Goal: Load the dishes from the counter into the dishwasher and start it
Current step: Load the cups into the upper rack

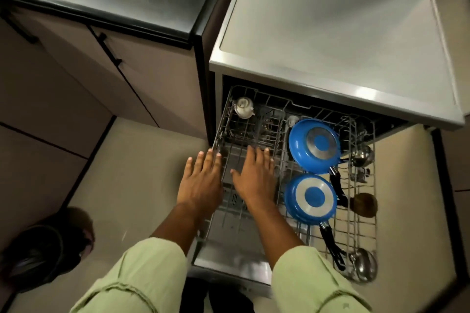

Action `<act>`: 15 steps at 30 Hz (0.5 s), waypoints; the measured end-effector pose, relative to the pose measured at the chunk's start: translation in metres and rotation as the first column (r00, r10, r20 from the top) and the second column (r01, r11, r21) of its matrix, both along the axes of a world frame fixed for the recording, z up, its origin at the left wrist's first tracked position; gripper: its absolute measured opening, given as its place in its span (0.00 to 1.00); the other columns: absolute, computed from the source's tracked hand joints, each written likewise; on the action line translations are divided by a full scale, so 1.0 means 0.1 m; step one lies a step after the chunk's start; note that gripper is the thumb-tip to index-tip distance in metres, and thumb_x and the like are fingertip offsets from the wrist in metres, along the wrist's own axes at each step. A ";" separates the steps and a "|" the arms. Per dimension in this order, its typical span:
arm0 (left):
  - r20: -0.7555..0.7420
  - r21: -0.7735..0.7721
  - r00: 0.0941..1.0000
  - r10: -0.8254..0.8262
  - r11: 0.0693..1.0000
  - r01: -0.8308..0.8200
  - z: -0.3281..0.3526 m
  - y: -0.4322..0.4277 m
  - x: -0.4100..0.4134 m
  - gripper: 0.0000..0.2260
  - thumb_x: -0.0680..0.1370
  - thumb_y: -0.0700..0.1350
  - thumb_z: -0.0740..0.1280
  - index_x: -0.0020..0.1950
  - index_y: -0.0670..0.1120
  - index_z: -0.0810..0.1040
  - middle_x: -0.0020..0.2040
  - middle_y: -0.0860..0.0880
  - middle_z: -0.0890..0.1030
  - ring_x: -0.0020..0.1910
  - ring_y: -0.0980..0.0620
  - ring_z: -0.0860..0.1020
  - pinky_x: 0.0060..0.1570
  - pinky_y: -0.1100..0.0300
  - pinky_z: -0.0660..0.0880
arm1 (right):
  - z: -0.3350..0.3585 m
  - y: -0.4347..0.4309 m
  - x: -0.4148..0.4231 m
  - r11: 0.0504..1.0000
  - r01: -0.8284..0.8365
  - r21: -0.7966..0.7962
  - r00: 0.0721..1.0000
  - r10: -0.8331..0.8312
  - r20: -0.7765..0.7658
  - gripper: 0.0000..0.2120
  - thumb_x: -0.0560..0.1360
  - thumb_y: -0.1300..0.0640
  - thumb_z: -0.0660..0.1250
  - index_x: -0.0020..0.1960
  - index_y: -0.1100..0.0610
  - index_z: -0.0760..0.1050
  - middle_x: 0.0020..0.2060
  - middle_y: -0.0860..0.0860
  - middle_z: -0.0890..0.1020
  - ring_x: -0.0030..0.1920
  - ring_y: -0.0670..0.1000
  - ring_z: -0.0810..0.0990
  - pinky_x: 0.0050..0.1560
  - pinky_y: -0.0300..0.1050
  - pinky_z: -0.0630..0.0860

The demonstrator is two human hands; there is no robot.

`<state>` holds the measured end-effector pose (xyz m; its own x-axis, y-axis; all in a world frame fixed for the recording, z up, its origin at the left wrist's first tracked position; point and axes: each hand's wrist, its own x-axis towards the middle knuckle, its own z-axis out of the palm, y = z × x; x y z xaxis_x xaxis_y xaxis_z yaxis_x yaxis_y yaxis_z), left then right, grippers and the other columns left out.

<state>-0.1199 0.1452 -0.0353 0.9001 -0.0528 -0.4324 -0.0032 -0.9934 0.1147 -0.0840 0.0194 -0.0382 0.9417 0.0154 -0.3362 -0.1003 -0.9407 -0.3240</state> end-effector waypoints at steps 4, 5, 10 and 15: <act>-0.018 0.007 1.000 0.004 1.000 -0.004 0.45 0.12 -0.35 0.31 0.84 0.53 0.53 0.81 0.45 0.42 0.82 0.45 0.44 0.80 0.44 0.44 0.78 0.44 0.43 | 0.44 0.02 -0.36 0.998 -0.063 0.019 0.998 0.062 0.023 0.37 0.79 0.44 0.63 0.80 0.56 0.48 0.79 0.56 0.52 0.79 0.56 0.45 0.78 0.53 0.44; -0.018 0.008 1.000 0.016 1.000 -0.016 0.53 0.16 -0.40 0.31 0.84 0.53 0.53 0.81 0.46 0.43 0.82 0.45 0.44 0.80 0.44 0.44 0.78 0.44 0.44 | 0.50 0.03 -0.40 0.997 -0.075 0.029 0.997 0.074 0.032 0.37 0.79 0.44 0.62 0.80 0.56 0.48 0.79 0.56 0.52 0.79 0.56 0.44 0.77 0.53 0.44; 0.031 0.015 0.996 0.080 0.997 -0.081 0.89 0.58 -0.53 0.32 0.83 0.53 0.56 0.82 0.46 0.44 0.82 0.45 0.45 0.80 0.43 0.45 0.78 0.43 0.44 | 0.81 0.30 -0.43 0.990 -0.127 0.067 0.983 0.117 0.142 0.36 0.79 0.46 0.63 0.80 0.57 0.51 0.79 0.57 0.54 0.79 0.56 0.45 0.78 0.53 0.46; 0.169 0.020 0.978 0.119 0.992 -0.124 1.19 1.06 -0.45 0.32 0.83 0.50 0.57 0.82 0.46 0.45 0.82 0.45 0.46 0.80 0.44 0.46 0.78 0.44 0.46 | 1.17 0.82 -0.38 0.982 -0.184 0.030 0.958 0.173 0.228 0.36 0.79 0.45 0.62 0.80 0.57 0.51 0.79 0.56 0.54 0.79 0.56 0.46 0.78 0.52 0.46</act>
